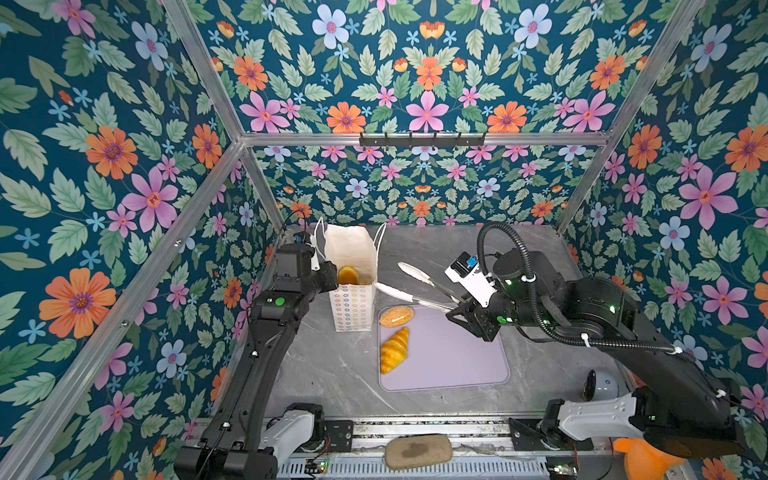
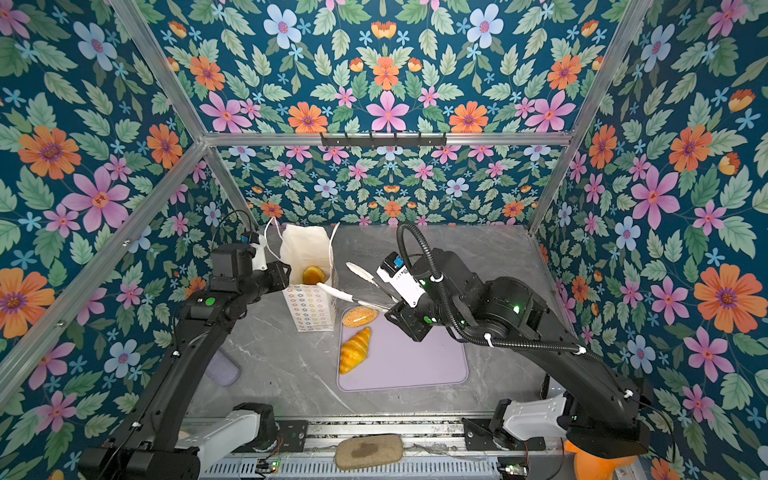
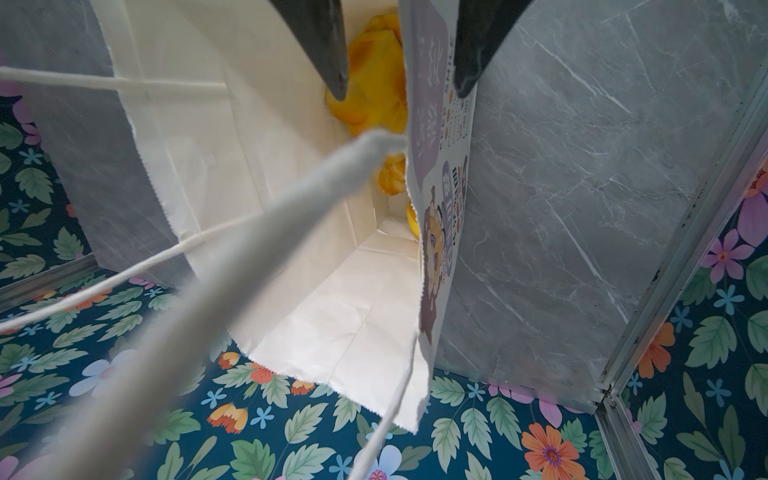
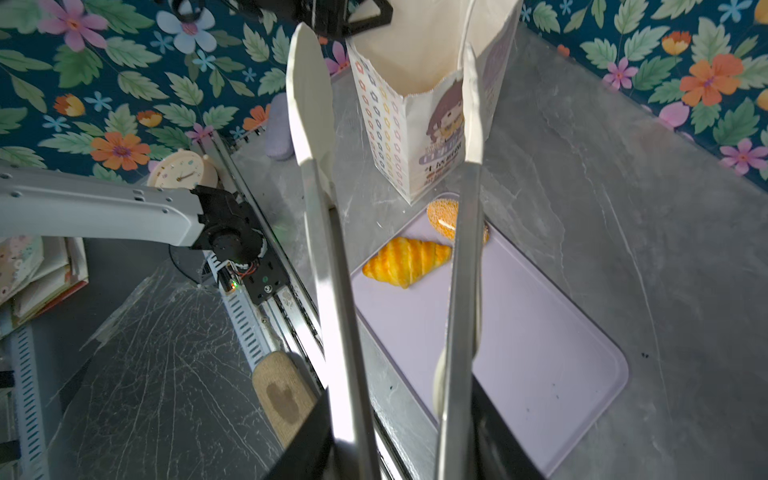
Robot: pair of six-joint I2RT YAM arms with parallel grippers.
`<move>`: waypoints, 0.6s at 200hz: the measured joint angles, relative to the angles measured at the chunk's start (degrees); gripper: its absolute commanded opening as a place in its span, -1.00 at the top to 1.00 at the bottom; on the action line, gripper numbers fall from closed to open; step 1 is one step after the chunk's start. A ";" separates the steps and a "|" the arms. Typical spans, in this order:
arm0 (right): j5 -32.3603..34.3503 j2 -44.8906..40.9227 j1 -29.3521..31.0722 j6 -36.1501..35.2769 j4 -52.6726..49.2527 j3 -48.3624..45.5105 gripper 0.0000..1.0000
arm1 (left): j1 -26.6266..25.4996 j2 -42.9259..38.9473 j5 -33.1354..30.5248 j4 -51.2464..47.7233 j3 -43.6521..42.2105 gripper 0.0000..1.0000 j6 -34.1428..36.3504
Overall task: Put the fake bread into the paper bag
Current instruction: 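Open the tongs and withdraw them from the bag, then move the open tongs with the right gripper over the sugared bun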
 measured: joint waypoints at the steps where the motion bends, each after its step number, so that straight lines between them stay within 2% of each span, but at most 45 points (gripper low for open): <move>1: 0.11 -0.20 -0.02 0.00 0.04 -0.48 0.16 | 0.00 0.00 -0.02 0.00 -0.02 0.13 0.00; 54: 1.40 -4.04 -4.26 0.02 1.31 -12.37 0.21 | 0.00 -0.17 -0.17 -0.26 -0.35 0.13 -0.24; 120: 1.33 -3.28 -5.14 0.02 2.75 -19.52 0.25 | 0.02 -0.85 0.07 -0.33 -0.55 0.13 -0.83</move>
